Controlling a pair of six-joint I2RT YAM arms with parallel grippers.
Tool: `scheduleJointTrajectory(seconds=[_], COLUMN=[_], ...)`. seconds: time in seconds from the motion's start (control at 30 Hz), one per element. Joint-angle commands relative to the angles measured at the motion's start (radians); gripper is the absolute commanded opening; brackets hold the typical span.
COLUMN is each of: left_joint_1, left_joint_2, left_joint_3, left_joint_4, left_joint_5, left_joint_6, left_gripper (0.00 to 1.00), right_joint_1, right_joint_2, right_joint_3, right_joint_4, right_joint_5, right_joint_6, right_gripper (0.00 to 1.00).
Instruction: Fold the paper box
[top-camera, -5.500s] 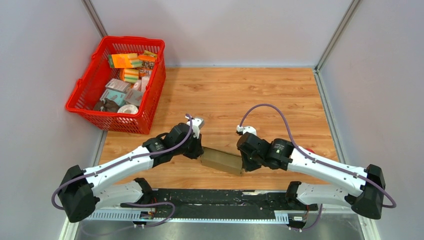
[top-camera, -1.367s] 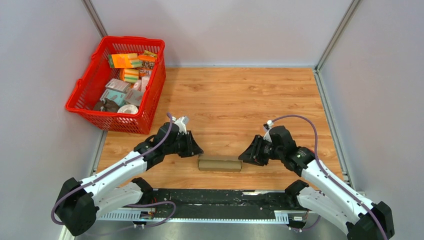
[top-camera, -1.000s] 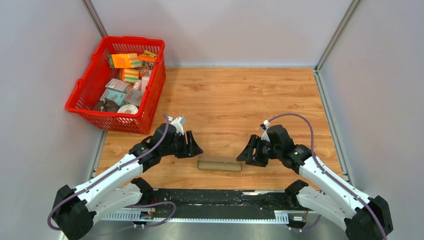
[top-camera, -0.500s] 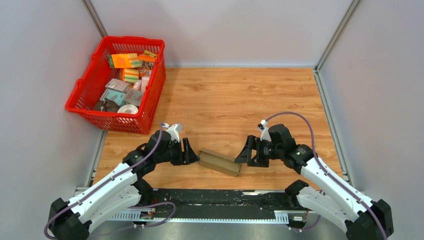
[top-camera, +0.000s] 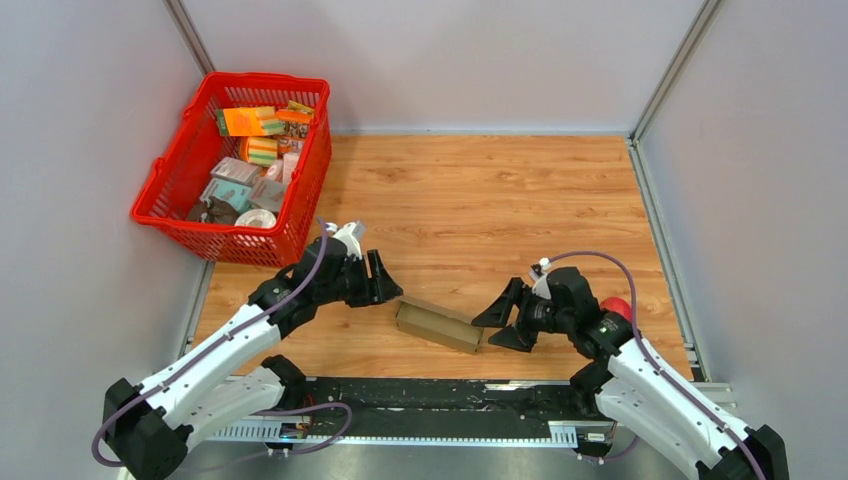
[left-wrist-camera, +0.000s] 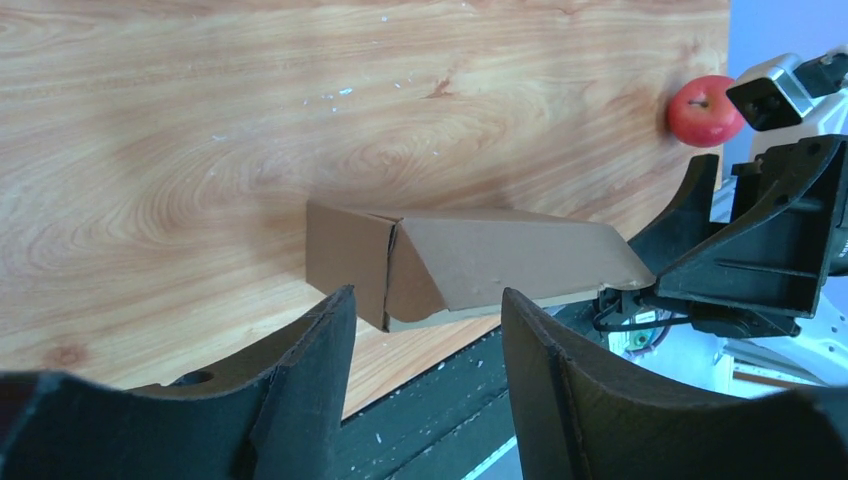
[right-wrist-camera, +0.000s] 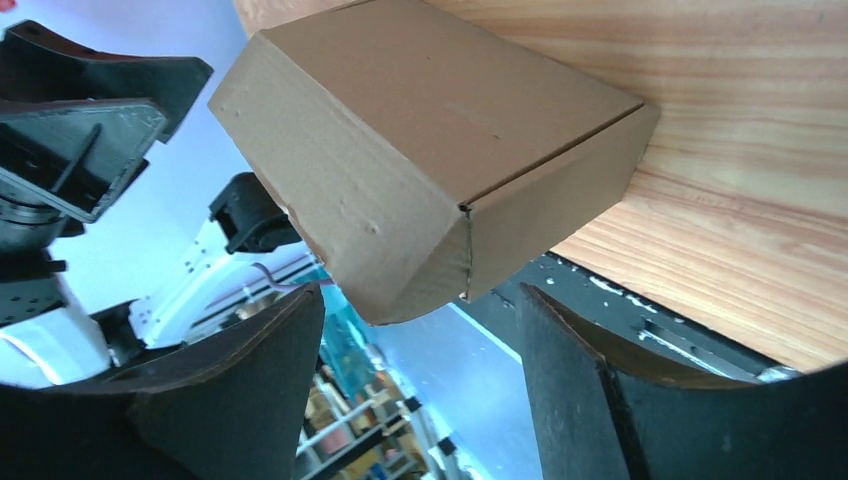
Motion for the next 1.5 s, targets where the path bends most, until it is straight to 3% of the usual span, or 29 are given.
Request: scheduleJointTrajectory(seconds=[0.0,0.2,0.47,0.67,1.0,1.1,1.17,1.33,1.4,1.47], left_joint_1=[0.007,0.007,0.008,0.007,0.008,0.007,0.007,0.008,0.007,0.008], left_joint_2=[0.067,0.101,0.098,0.084,0.072,0.043,0.028,-0.006,-0.001,0.006], left_joint_3=[0.007,-0.017,-0.042,-0.086,-0.149,-0.132,-0.123,-0.06,-0.03,-0.016], left_joint_4=[0.06,0.124,0.141,0.162,0.143,0.101,0.09,0.04,0.003,-0.014], left_joint_5=[0.073,0.123,0.134,0.137,0.102,0.079,0.071,0.051,0.022,0.013], left_joint_6=[-0.008,-0.016,-0.019,-0.025,0.011,0.035,0.038,0.074,0.105,0.12], left_gripper=[0.62,0.55,0.36,0.28,0.18,0.2,0.29,0.49,0.49,0.5], right_joint_1=[-0.003,-0.001,-0.004,-0.005,-0.006,-0.006,-0.005,-0.006,-0.006,-0.008], right_joint_2=[-0.042,-0.045,-0.007,0.035,0.124,0.158,0.179,0.17,0.156,0.142], right_joint_3=[-0.073,-0.079,-0.082,-0.082,-0.071,-0.033,0.02,0.102,0.116,0.117], right_joint_4=[0.164,0.176,0.194,0.208,0.161,0.109,0.07,-0.007,-0.017,-0.019], right_joint_5=[-0.057,-0.06,-0.036,-0.023,0.012,0.014,0.003,-0.034,-0.036,-0.042], right_joint_6=[0.205,0.227,0.211,0.185,0.027,-0.109,-0.208,-0.28,-0.283,-0.278], right_gripper=[0.72,0.65,0.51,0.45,0.26,0.28,0.31,0.5,0.6,0.64])
